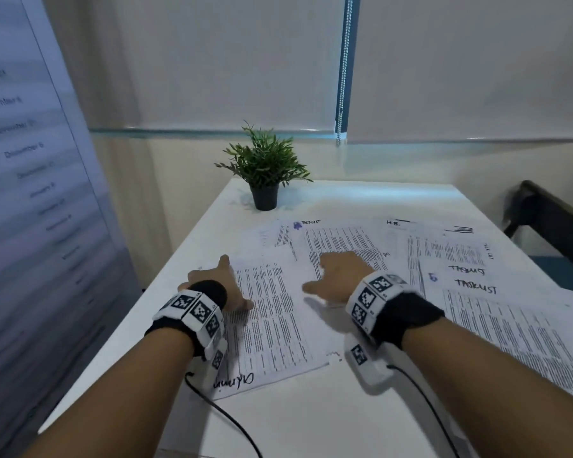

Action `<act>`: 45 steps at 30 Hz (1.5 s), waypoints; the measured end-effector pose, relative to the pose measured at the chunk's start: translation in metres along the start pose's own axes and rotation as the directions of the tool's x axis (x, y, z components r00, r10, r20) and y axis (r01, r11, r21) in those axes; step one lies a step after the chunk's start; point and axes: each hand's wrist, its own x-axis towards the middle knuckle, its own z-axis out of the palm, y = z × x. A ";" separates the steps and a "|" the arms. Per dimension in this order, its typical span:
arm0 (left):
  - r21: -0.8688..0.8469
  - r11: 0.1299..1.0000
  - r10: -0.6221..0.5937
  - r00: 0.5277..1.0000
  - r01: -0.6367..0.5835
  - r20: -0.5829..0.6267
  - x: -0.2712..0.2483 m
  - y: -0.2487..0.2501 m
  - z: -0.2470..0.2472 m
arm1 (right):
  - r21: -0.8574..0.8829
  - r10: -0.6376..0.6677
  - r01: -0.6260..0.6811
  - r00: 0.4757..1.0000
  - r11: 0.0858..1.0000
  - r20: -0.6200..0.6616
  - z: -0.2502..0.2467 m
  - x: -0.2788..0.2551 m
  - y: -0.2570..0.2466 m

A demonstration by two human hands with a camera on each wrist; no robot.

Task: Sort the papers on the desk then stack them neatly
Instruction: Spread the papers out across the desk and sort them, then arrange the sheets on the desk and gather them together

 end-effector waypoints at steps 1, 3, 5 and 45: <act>-0.009 1.000 -0.007 1.000 0.007 -0.005 0.001 -0.003 -0.001 | -0.062 0.032 -0.032 0.999 0.998 -0.009 -0.006 0.005 0.009; -0.060 0.998 -0.007 1.000 0.007 -0.005 -0.002 -0.010 -0.005 | -0.162 0.083 -0.074 0.995 0.984 0.049 -0.008 0.012 0.024; -0.187 0.982 -0.011 1.000 0.011 0.002 -0.003 -0.017 -0.011 | -0.195 0.076 -0.053 0.991 0.979 0.113 -0.001 0.015 0.029; -0.868 0.115 0.392 0.825 -0.483 -0.407 -0.142 0.026 -0.127 | 0.954 -0.212 0.301 0.933 0.010 -0.292 -0.052 -0.085 0.053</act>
